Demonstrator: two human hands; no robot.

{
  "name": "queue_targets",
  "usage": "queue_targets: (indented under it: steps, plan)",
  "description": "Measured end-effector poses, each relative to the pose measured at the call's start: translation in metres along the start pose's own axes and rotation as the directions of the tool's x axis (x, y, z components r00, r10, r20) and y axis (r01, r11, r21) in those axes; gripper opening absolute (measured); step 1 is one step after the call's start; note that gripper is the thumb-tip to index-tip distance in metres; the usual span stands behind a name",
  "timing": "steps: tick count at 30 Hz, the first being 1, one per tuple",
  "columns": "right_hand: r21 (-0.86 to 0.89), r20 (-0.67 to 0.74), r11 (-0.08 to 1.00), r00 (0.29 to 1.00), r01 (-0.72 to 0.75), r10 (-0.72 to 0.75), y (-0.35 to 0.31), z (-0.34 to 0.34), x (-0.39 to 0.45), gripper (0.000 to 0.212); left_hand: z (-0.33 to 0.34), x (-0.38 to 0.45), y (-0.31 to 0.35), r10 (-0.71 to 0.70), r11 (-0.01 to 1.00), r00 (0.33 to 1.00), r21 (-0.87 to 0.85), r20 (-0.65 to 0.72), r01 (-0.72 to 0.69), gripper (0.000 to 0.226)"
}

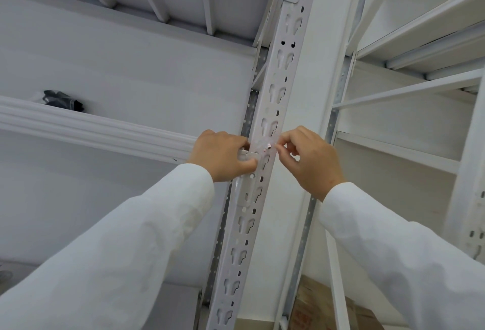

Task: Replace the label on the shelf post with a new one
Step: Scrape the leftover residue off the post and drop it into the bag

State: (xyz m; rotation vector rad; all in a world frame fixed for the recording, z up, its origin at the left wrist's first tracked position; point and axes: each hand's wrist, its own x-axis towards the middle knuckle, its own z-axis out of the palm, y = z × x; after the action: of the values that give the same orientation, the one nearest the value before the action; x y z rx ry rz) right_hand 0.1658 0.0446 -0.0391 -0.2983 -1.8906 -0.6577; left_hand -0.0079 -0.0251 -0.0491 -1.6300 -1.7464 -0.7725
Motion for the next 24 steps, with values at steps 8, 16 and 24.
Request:
queue_targets:
  steps: [8,16,24]
  plan:
    - [-0.055,0.016,0.998,1.0,-0.02,0.021,0.005,0.005,-0.002,0.025,-0.003,-0.002,0.001,-0.004,1.0,1.0,-0.015,-0.014,0.004,0.021]
    - [-0.232,-0.029,0.968,0.995,0.091,-0.1,-0.001,0.01,0.01,0.007,0.0,-0.001,0.002,0.0,1.0,0.999,-0.013,-0.035,0.0,0.029]
    - [-0.246,0.027,0.953,0.984,0.177,-0.176,-0.006,0.013,0.02,0.022,0.0,-0.002,0.001,-0.015,1.0,0.999,-0.018,-0.032,0.014,0.029]
